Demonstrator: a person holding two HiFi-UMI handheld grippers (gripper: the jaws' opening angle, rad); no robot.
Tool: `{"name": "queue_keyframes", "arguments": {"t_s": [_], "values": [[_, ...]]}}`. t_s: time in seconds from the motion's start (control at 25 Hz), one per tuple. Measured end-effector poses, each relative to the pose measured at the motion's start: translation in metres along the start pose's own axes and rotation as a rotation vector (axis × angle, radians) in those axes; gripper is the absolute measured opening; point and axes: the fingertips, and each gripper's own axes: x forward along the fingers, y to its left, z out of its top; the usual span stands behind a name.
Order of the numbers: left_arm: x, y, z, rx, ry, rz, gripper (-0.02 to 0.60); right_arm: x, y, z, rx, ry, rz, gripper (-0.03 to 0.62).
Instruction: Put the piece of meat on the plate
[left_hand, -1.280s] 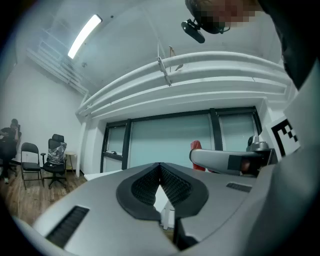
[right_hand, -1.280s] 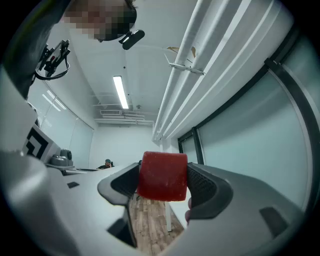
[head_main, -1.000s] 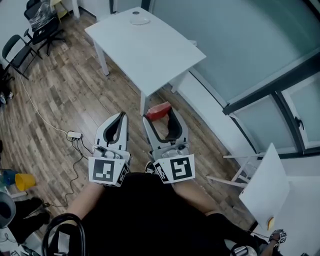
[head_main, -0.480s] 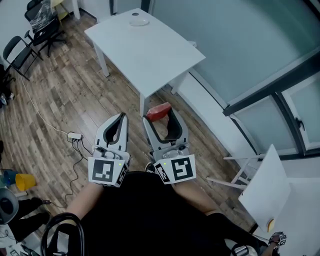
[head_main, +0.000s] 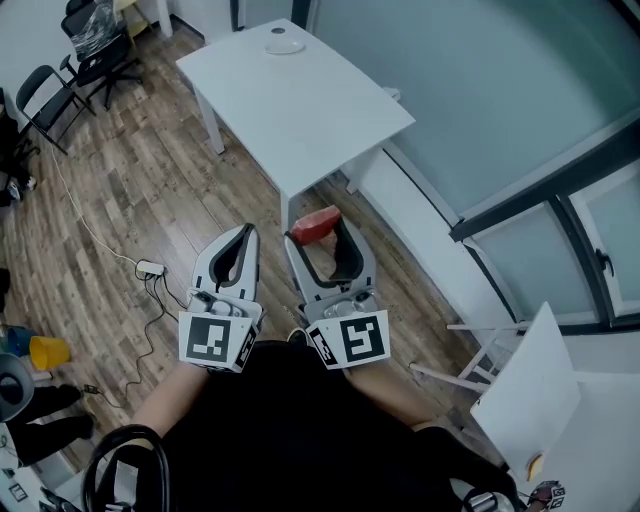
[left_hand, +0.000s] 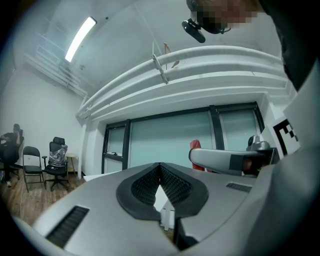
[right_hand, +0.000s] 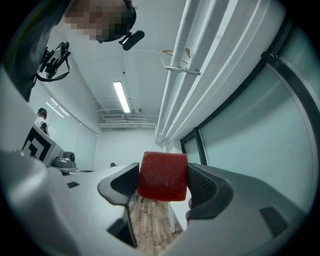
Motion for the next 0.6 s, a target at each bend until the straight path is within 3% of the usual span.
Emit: {"name": "queue_keyframes", "arguments": {"t_s": [0.6], "values": [[-0.008, -0.024, -0.013, -0.008, 0.005, 0.037, -0.002, -0.012, -0.015, -0.017, 0.043, 0.049, 0.062, 0.298]]}}
